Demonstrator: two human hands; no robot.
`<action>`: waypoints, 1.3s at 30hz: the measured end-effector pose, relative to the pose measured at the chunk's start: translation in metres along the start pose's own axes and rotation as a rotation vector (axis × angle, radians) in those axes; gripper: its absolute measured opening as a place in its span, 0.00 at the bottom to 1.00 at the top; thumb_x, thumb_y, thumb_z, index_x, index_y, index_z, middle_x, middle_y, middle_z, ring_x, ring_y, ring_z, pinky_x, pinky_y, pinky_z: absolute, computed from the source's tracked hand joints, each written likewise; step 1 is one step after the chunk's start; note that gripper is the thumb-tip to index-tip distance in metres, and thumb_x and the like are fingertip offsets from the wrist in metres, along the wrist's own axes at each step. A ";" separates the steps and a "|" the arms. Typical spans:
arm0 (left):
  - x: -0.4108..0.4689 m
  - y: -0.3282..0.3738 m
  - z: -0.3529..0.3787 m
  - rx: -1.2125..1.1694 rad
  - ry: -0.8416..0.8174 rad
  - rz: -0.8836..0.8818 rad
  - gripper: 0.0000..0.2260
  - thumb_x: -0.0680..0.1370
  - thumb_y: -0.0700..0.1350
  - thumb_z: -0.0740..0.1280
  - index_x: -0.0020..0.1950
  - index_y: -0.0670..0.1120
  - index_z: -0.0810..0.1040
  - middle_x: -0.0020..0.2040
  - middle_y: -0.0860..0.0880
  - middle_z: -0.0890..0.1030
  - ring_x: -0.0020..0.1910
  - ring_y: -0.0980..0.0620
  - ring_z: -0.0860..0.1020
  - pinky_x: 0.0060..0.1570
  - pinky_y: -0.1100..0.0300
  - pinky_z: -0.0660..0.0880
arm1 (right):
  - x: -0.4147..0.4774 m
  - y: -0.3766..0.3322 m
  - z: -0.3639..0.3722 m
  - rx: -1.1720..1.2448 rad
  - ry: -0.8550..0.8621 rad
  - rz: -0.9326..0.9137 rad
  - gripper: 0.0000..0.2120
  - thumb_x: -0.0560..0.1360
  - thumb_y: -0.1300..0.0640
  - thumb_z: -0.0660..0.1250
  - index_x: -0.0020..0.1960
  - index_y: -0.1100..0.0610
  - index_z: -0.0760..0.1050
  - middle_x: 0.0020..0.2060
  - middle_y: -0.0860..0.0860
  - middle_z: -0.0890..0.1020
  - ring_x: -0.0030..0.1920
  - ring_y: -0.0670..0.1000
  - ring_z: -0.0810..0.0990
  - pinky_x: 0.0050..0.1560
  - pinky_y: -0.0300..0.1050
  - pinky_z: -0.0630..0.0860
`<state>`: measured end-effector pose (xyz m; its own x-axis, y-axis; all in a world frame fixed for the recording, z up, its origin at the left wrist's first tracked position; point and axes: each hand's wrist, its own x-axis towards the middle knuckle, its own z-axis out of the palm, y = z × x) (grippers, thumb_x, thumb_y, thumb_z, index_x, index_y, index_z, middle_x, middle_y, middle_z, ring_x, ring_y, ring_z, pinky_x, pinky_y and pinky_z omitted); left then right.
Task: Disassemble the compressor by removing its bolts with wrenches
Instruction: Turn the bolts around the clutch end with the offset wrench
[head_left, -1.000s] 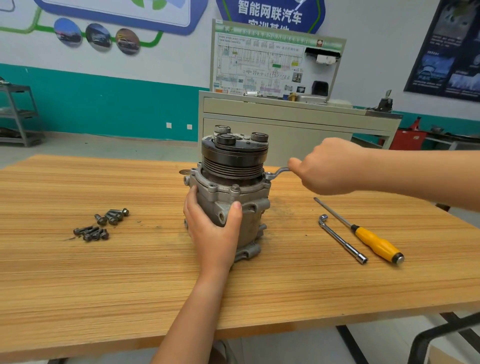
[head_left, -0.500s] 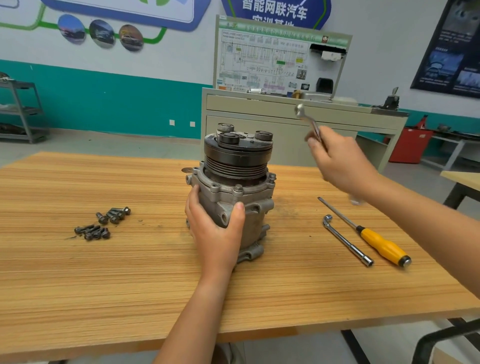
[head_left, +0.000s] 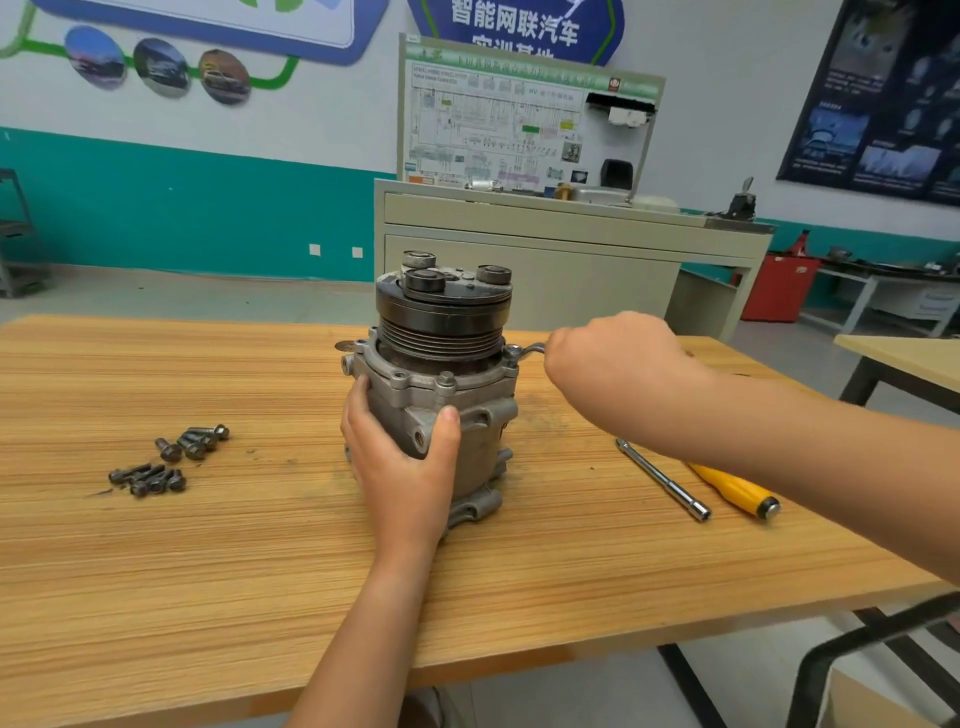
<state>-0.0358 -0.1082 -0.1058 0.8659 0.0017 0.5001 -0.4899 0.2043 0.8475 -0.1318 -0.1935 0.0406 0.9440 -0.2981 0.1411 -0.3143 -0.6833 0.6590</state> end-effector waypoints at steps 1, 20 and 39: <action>0.000 0.001 0.000 0.001 0.000 -0.001 0.42 0.64 0.64 0.62 0.74 0.46 0.58 0.66 0.57 0.61 0.66 0.61 0.59 0.59 0.77 0.54 | 0.001 0.000 -0.003 -0.037 -0.009 -0.025 0.12 0.76 0.66 0.58 0.59 0.60 0.71 0.38 0.52 0.75 0.34 0.52 0.66 0.29 0.43 0.66; 0.001 0.006 -0.004 0.036 -0.024 -0.030 0.44 0.62 0.64 0.62 0.74 0.47 0.58 0.67 0.57 0.61 0.68 0.60 0.59 0.71 0.55 0.58 | 0.082 0.021 0.045 0.128 0.370 -0.222 0.18 0.77 0.68 0.55 0.65 0.61 0.66 0.58 0.55 0.78 0.59 0.54 0.75 0.68 0.46 0.61; 0.000 0.003 -0.002 -0.004 -0.006 -0.023 0.42 0.63 0.64 0.62 0.74 0.47 0.58 0.67 0.58 0.61 0.67 0.61 0.60 0.64 0.68 0.57 | -0.002 0.000 0.010 0.203 0.053 0.091 0.11 0.75 0.68 0.56 0.55 0.58 0.69 0.29 0.50 0.63 0.30 0.49 0.64 0.26 0.42 0.60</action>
<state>-0.0371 -0.1059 -0.1035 0.8763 -0.0090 0.4816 -0.4694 0.2082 0.8581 -0.1345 -0.2000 0.0327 0.9133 -0.3327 0.2350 -0.4067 -0.7772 0.4802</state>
